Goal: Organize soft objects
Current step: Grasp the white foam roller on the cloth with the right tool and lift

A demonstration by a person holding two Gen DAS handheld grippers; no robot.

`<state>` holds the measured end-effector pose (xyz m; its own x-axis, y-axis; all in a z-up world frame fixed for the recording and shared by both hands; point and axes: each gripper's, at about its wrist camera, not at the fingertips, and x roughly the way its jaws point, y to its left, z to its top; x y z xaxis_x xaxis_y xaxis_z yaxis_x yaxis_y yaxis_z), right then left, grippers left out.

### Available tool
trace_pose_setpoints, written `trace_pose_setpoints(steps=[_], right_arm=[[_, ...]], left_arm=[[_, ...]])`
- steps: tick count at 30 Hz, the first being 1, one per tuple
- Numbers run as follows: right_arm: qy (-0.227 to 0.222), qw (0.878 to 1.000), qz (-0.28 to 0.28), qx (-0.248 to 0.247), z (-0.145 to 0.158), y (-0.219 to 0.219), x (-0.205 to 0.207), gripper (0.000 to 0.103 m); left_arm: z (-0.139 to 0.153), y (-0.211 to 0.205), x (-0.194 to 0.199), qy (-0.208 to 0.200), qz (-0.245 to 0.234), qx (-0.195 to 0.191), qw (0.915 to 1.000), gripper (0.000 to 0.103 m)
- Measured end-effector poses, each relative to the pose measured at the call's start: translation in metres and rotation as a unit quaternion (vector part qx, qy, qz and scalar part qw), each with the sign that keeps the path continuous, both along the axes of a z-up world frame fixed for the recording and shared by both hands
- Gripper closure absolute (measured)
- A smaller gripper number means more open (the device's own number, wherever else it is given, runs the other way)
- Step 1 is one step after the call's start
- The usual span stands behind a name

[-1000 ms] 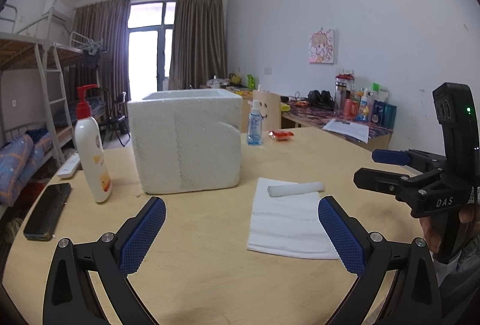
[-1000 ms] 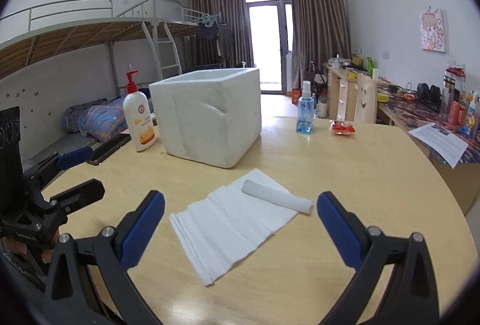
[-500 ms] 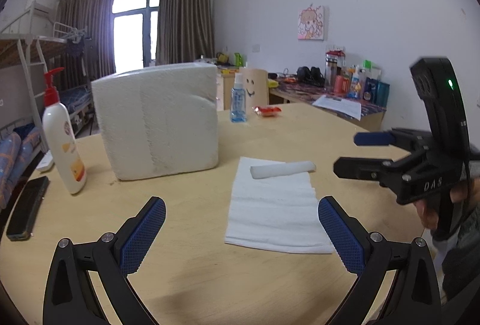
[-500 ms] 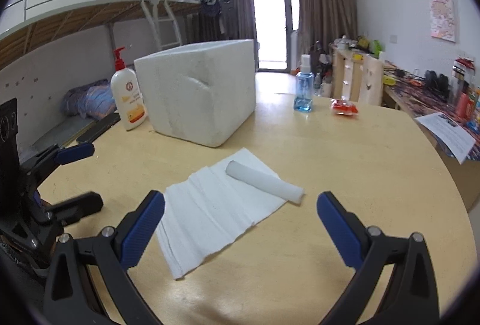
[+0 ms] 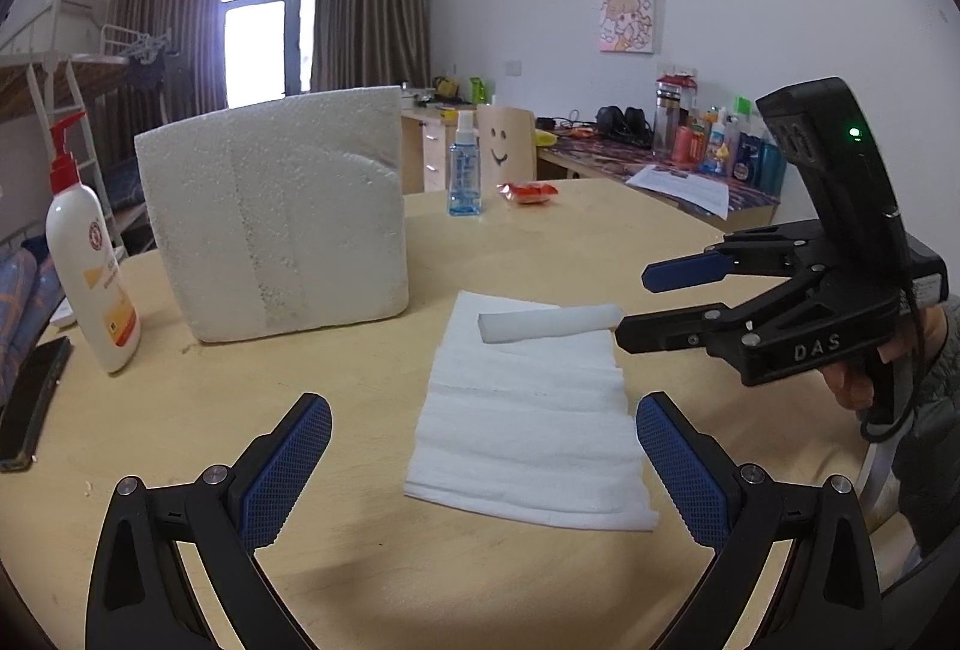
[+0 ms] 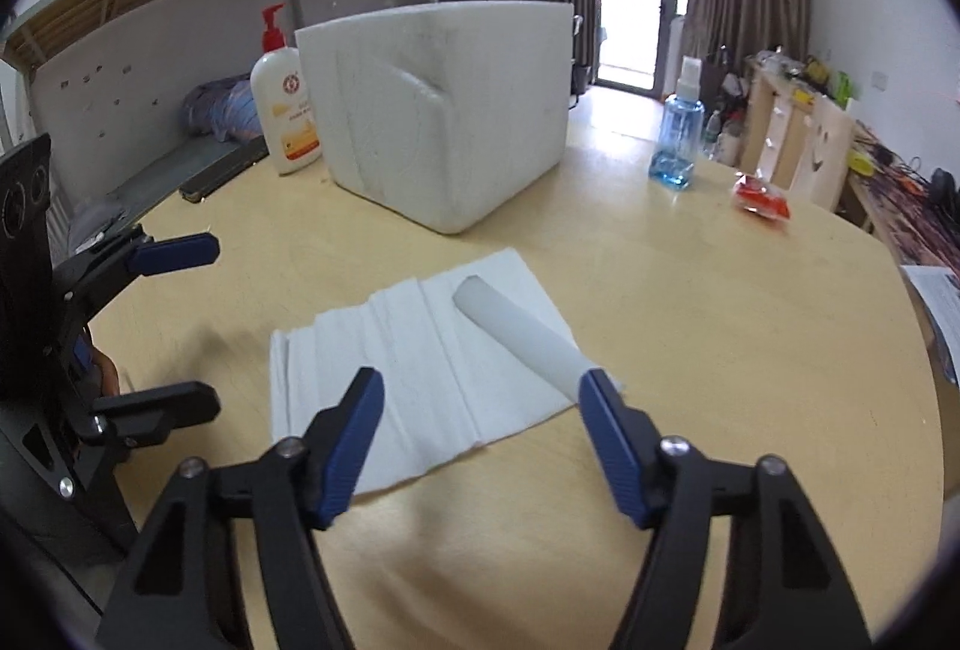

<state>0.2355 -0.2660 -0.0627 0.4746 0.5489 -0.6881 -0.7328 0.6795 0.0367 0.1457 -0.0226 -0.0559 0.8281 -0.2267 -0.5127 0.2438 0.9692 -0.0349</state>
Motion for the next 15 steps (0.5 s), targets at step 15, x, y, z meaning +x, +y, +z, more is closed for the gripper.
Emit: trace_pose_setpoints(steps=[15], right_arm=[[0.051, 0.996, 0.049, -0.049, -0.019, 0.009, 0.047, 0.048]], left_arm=[[-0.009, -0.011, 0.023, 0.055, 0.007, -0.011, 0.9984, 0.001]])
